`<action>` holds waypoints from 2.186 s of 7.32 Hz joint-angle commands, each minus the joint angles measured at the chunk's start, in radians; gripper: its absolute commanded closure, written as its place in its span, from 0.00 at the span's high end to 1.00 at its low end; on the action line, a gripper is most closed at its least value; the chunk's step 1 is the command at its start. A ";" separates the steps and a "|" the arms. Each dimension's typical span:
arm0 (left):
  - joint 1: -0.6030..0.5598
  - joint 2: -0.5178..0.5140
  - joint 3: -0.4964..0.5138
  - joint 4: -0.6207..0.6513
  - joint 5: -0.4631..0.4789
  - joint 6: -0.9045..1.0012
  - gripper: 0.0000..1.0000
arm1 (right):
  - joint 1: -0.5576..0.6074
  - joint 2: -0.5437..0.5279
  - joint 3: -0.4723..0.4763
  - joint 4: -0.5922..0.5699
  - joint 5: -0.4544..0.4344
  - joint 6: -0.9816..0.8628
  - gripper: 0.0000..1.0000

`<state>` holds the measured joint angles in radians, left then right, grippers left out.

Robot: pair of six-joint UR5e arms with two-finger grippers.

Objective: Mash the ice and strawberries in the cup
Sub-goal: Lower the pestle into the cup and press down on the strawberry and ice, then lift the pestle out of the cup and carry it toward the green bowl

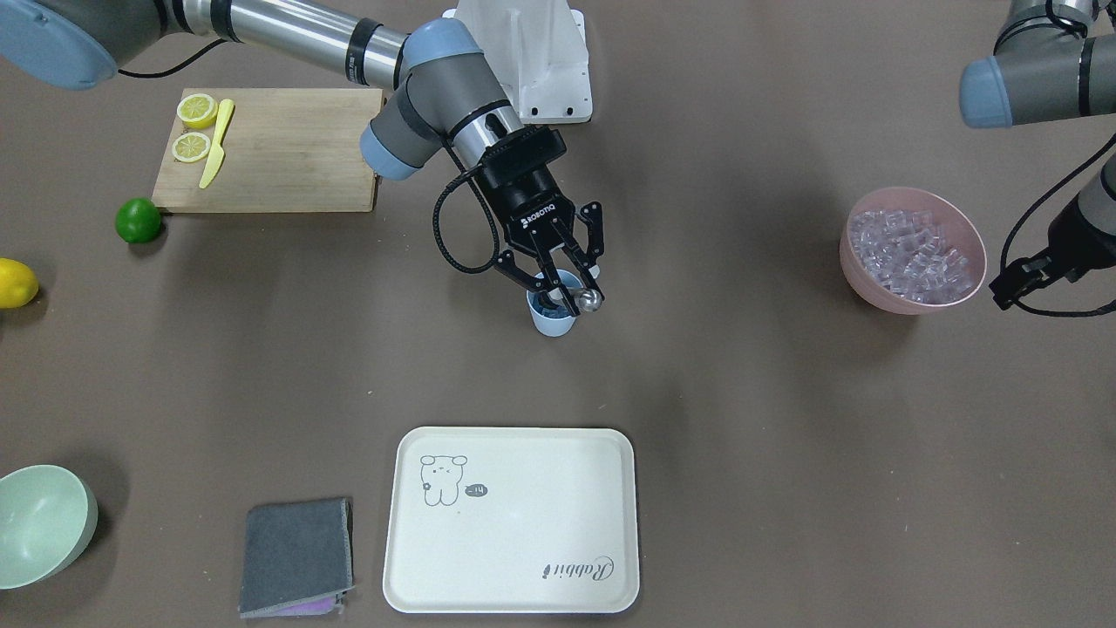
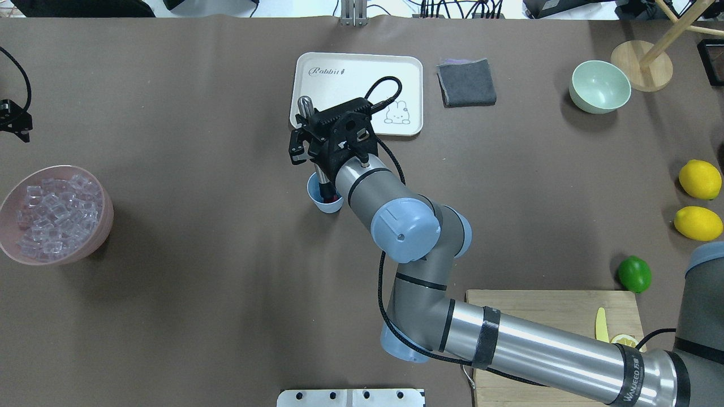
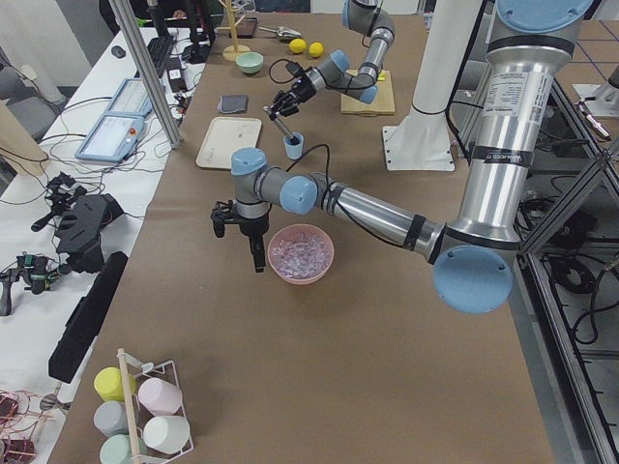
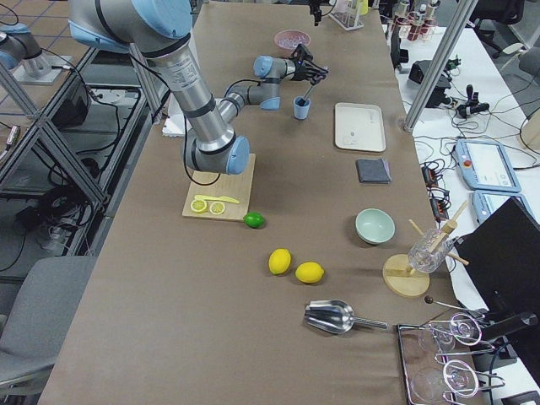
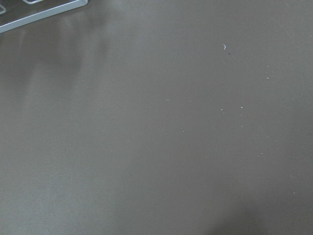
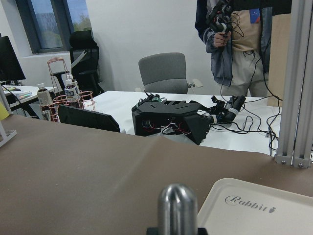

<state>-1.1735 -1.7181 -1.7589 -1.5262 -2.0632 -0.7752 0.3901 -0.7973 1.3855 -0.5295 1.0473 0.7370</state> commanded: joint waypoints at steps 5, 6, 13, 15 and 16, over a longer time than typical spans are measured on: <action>0.000 -0.003 -0.002 0.000 0.000 0.001 0.97 | 0.068 0.075 0.110 -0.012 0.019 0.001 0.00; 0.000 -0.009 -0.001 0.000 0.003 0.002 0.97 | 0.116 0.078 0.156 -0.068 0.084 0.004 0.00; 0.001 -0.052 -0.057 -0.167 0.061 0.016 0.97 | 0.600 -0.345 0.205 -0.358 0.803 0.225 0.00; 0.026 -0.054 -0.076 -0.183 0.070 0.022 0.97 | 0.702 -0.399 0.217 -0.542 1.021 0.211 0.00; 0.052 -0.057 -0.077 -0.187 0.077 0.027 0.97 | 0.731 -0.402 0.219 -0.678 1.104 0.159 0.00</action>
<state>-1.1496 -1.7725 -1.8305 -1.7039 -1.9938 -0.7539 1.0716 -1.1816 1.6015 -1.0599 2.0319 0.9386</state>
